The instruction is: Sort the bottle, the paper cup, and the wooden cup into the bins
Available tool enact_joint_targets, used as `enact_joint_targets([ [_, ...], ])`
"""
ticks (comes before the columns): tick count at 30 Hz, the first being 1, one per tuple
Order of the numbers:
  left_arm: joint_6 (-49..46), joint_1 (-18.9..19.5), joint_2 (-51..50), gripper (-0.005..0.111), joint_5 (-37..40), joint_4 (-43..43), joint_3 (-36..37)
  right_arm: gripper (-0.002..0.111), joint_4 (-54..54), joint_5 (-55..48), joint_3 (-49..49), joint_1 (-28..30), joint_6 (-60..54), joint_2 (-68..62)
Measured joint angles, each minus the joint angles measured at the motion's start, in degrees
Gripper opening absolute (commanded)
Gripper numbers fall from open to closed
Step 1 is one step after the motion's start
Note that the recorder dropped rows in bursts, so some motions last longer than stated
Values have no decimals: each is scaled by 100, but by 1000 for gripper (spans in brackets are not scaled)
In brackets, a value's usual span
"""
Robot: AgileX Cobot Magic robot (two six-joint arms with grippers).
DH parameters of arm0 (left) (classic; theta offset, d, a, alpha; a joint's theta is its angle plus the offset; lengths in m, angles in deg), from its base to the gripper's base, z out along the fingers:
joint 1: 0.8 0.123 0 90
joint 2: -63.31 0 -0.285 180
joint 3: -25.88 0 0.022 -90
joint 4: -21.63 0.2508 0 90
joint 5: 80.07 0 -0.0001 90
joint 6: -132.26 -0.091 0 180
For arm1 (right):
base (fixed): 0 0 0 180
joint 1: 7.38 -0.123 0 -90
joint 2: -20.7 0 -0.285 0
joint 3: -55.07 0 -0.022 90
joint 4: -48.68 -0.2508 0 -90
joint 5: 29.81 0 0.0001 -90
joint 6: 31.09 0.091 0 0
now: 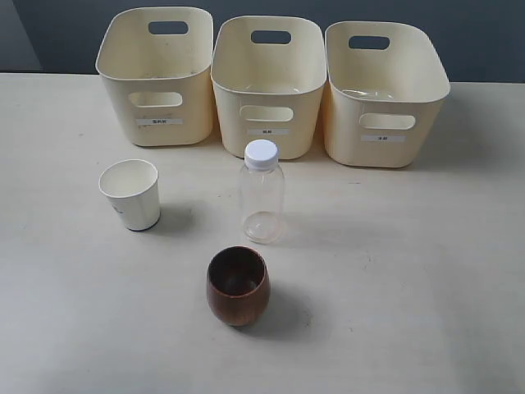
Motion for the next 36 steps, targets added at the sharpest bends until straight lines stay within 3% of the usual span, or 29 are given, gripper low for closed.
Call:
enact_joint_targets([
  [6, 0, 0, 0, 0, 0, 0, 0, -1, 27, 222, 0, 0, 0, 0],
  [14, 0, 0, 0, 0, 0, 0, 0, -1, -1387, 343, 0, 0, 263, 0],
  [36, 0, 0, 0, 0, 0, 0, 0, -1, -1528, 86, 0, 0, 263, 0],
])
